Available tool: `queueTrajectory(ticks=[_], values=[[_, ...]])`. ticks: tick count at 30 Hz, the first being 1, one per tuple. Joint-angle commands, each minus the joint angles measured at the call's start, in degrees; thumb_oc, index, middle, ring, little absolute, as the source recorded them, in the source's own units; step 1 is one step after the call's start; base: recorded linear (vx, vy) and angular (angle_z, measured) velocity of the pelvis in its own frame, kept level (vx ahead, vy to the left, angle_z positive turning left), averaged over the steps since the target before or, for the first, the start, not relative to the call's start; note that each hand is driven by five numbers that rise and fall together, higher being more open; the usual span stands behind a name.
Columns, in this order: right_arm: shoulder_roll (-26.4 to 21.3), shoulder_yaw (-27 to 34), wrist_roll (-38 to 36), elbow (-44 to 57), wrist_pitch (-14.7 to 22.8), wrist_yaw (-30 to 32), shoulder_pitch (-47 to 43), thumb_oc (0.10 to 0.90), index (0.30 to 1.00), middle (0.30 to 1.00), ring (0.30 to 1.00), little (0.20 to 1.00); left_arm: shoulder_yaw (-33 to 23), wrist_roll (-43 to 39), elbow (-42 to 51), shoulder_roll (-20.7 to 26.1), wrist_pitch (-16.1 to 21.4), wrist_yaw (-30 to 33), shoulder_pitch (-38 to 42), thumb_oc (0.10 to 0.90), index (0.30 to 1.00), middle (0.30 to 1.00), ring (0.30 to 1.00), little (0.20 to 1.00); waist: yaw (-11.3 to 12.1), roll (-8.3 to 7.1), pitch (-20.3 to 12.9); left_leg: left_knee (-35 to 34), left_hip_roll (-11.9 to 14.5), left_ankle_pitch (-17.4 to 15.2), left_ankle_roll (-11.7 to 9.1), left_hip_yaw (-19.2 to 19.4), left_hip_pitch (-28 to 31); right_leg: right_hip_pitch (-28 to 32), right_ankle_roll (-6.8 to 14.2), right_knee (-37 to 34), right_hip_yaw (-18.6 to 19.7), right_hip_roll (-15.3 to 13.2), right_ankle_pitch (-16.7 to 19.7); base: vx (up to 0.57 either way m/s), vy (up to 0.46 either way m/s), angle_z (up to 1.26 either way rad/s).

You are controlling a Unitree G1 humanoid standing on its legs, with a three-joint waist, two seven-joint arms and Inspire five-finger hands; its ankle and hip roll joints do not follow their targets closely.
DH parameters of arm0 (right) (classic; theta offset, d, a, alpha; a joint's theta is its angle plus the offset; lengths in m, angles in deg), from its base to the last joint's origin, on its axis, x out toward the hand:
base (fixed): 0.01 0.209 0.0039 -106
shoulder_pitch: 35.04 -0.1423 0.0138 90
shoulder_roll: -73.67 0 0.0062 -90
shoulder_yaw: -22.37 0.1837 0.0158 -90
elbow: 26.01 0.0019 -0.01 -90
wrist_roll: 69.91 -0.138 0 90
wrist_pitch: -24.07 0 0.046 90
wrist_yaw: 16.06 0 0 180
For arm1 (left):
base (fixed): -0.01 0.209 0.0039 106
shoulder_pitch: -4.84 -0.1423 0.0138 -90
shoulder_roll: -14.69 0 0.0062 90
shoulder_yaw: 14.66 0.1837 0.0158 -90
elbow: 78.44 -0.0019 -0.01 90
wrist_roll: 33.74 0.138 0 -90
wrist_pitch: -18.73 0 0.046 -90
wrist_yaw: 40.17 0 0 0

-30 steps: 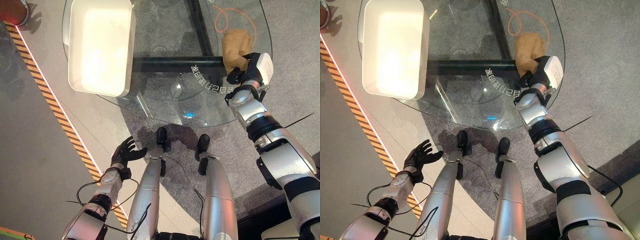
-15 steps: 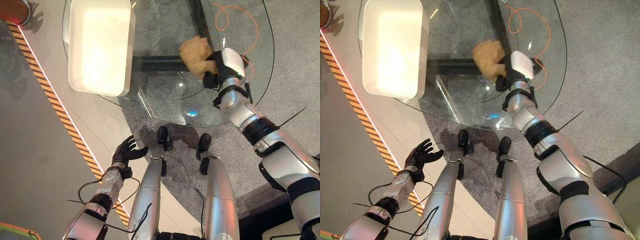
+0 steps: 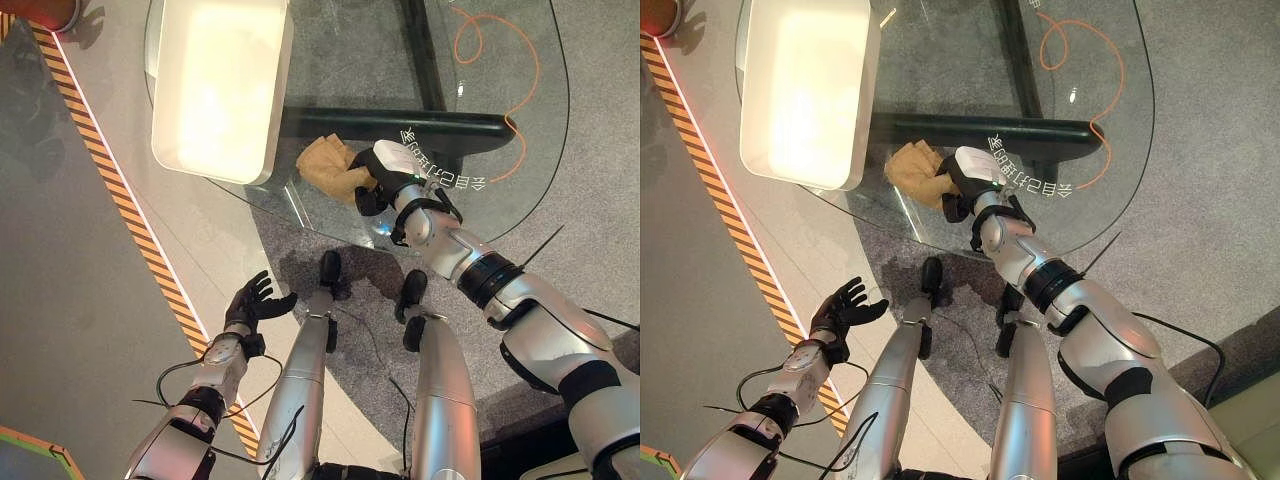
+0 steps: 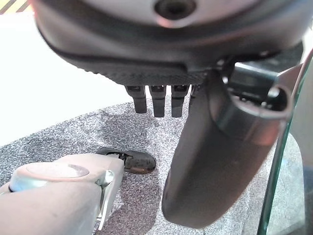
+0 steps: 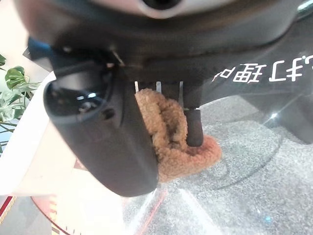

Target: Wipe the table with a cloth and put it in the basket.

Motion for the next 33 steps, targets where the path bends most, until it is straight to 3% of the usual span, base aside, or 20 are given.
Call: queueTrajectory(ticks=[1, 9, 14, 26, 33], values=[[2.4, -1.6, 1.9, 8.9, 6.4, -2.4, -1.9, 0.100, 0.300, 0.300, 0.300, 0.200, 0.2, 0.9, -0.2, -1.0, 0.9, 1.3, 0.1, 0.800, 0.900, 0.900, 0.900, 0.900, -0.1, 1.37, -1.3, 5.6, -4.3, -6.3, 3.8, 5.3, 0.0, 1.6, 1.8, -8.5, -2.1, 1.5, 4.0, 0.00, 0.000, 0.00], [2.8, -2.5, 3.7, 10.2, 6.1, -3.1, -1.0, 0.100, 0.300, 0.300, 0.300, 0.200, 0.3, 0.6, -0.2, -1.0, 0.4, 1.6, 0.8, 0.800, 0.900, 0.900, 0.900, 0.900, -0.4, 1.31, -1.3, 5.5, -4.3, -6.1, 3.8, 5.5, -0.1, 1.4, 1.9, -8.6, -2.0, 1.4, 4.2, 0.00, 0.000, 0.00], [2.5, -2.2, 3.4, 8.4, 4.4, 1.4, -1.5, 0.100, 0.300, 0.300, 0.300, 0.200, 0.4, 0.1, -0.8, -0.6, 0.1, 1.1, 1.5, 0.800, 0.900, 0.900, 0.900, 0.900, -0.4, 1.38, -1.3, 5.5, -4.2, -6.0, 3.8, 5.5, -0.1, 1.3, 2.0, -8.6, -2.0, 1.3, 4.4, 0.00, 0.000, 0.00], [-3.7, 8.5, -3.3, -9.3, 1.5, 27.8, -7.8, 0.100, 0.300, 0.300, 0.300, 0.200, 1.9, -1.4, -2.0, -0.6, 1.8, 0.4, 0.7, 0.800, 0.900, 0.900, 0.900, 0.900, 0.4, 2.47, -1.3, 5.8, -3.7, -6.6, 4.2, 5.5, -0.4, 0.8, 2.3, -7.8, -2.3, 0.6, 5.0, 0.00, 0.000, 0.00], [-8.5, 12.2, -5.7, -11.2, 0.4, 36.3, -10.1, 0.100, 0.300, 0.300, 0.300, 0.200, 2.2, -2.9, -1.3, 0.2, 1.9, 0.1, 0.1, 0.800, 0.900, 0.900, 0.900, 0.900, 0.0, 2.63, -1.3, 6.1, -3.6, -7.0, 4.5, 5.5, -1.1, -0.1, 2.4, -7.6, -2.2, 0.6, 5.1, 0.00, 0.000, 0.00]])
